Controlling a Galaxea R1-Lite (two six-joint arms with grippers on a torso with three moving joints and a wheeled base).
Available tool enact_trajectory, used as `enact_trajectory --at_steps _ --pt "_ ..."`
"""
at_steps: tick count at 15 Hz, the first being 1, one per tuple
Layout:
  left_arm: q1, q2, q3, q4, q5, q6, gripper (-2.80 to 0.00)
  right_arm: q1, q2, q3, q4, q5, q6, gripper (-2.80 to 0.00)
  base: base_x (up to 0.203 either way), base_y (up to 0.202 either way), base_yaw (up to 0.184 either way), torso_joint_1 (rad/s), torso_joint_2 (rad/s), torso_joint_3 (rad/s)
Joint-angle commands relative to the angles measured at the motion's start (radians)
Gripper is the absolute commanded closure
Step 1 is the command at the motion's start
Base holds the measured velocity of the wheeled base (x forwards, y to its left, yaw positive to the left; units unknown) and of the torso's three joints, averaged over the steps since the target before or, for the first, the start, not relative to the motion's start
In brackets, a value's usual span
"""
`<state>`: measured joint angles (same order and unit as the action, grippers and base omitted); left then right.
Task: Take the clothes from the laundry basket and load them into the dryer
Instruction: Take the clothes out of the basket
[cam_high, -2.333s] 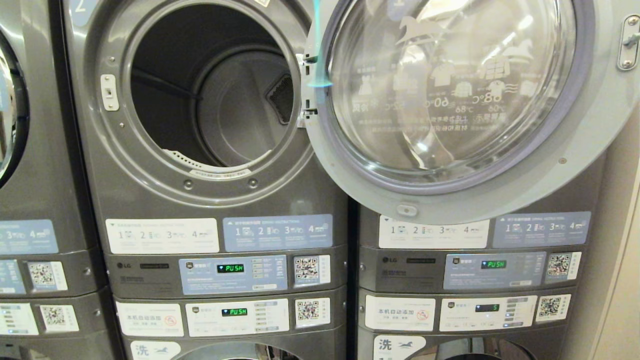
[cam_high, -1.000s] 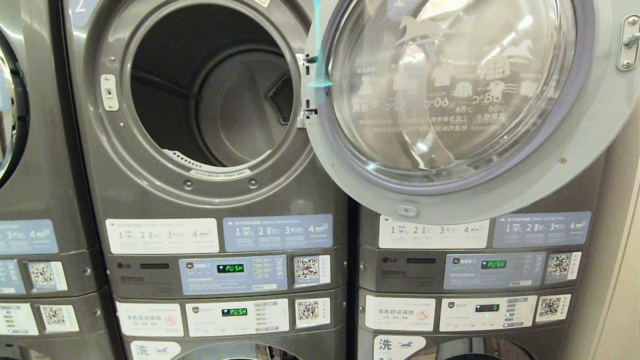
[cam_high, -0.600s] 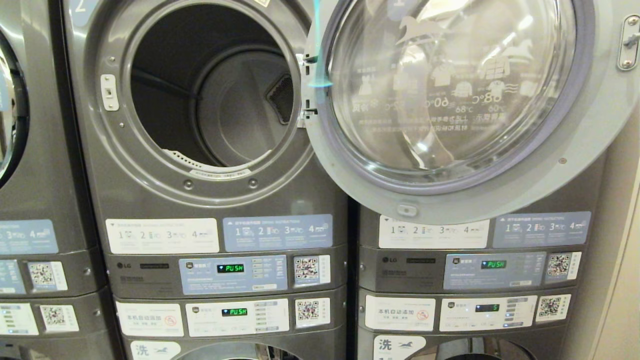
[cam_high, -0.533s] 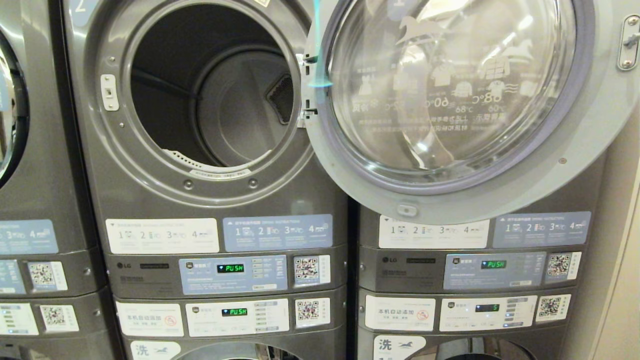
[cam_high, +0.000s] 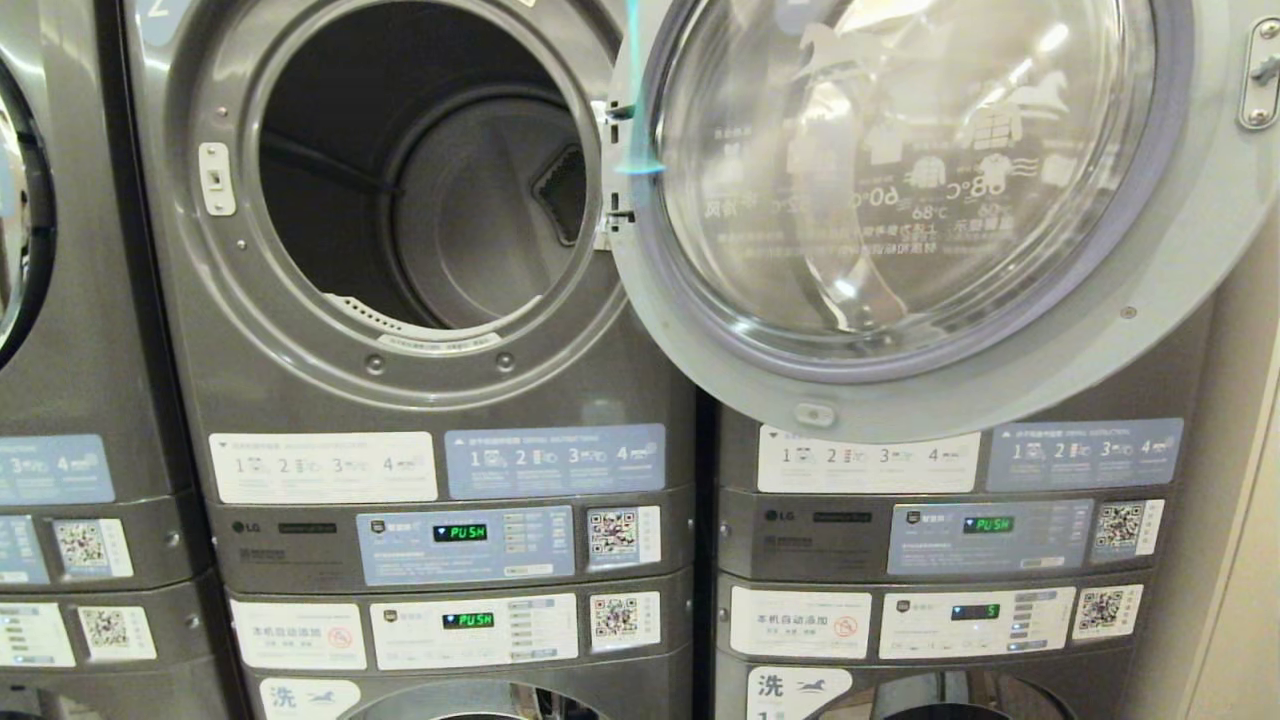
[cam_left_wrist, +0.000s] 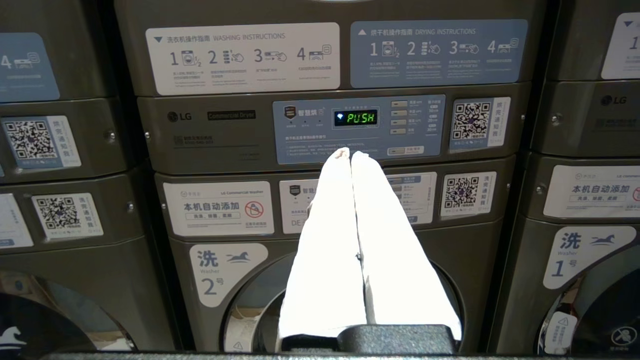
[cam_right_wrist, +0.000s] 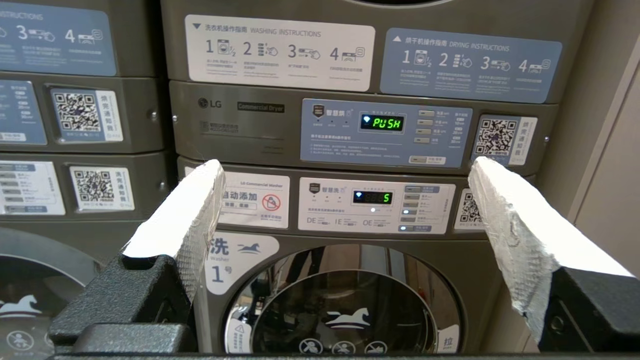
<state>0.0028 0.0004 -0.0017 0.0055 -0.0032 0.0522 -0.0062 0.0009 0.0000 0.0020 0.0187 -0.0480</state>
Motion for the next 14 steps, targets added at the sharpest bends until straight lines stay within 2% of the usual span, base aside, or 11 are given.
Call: enact_trajectory --at_steps 1,14 --pt "0.000 0.000 0.000 0.001 0.000 0.002 0.00 0.000 0.001 0.000 0.000 0.000 0.000 -2.80 0.000 0.000 0.000 -0.080 0.17 0.097" --pt "0.000 0.000 0.000 0.001 0.000 0.000 0.00 0.000 0.001 0.000 0.000 0.006 -0.010 -2.80 0.000 0.000 0.000 -0.077 0.17 0.094"
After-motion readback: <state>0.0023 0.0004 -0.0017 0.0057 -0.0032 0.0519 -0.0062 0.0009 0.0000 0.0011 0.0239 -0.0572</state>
